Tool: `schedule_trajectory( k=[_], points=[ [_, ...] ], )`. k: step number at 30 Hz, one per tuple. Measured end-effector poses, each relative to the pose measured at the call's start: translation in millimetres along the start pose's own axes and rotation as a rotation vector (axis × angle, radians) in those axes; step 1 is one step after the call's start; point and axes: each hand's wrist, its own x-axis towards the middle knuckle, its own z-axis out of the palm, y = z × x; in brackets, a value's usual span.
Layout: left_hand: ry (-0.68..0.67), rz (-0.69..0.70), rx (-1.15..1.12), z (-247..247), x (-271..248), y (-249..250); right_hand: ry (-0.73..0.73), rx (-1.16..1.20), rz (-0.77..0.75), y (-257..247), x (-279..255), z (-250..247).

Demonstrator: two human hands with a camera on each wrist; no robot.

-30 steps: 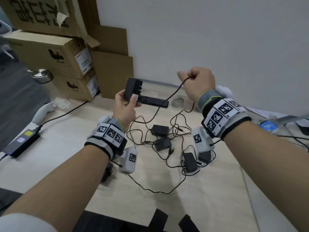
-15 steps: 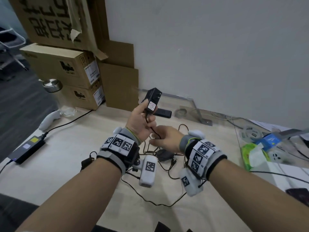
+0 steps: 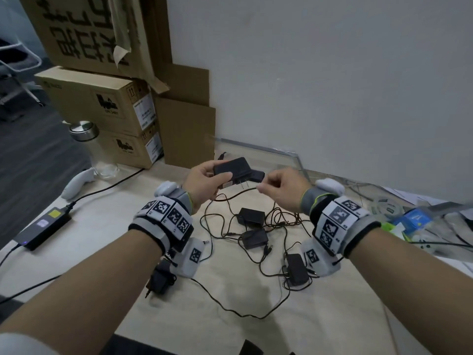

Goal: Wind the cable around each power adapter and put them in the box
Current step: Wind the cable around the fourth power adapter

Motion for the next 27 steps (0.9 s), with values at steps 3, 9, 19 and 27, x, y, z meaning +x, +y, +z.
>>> schedule_trajectory(
  k=[3, 9, 19, 27],
  points=[
    [-0.006, -0.027, -0.007, 2, 1, -2, 0.063, -0.174, -0.078, -9, 3, -5],
    [-0.023, -0.017, 0.084, 2, 0, 1, 0.141, -0.381, -0.245, -14, 2, 2],
    [-0.143, -0.050, 0.217, -3, -4, 4, 0.133, -0.314, -0.328, -17, 3, 3],
    [-0.700, -0.155, -0.034, -17, -17, 7, 0.028, 0.231, -0.111, -24, 6, -4]
  ],
)
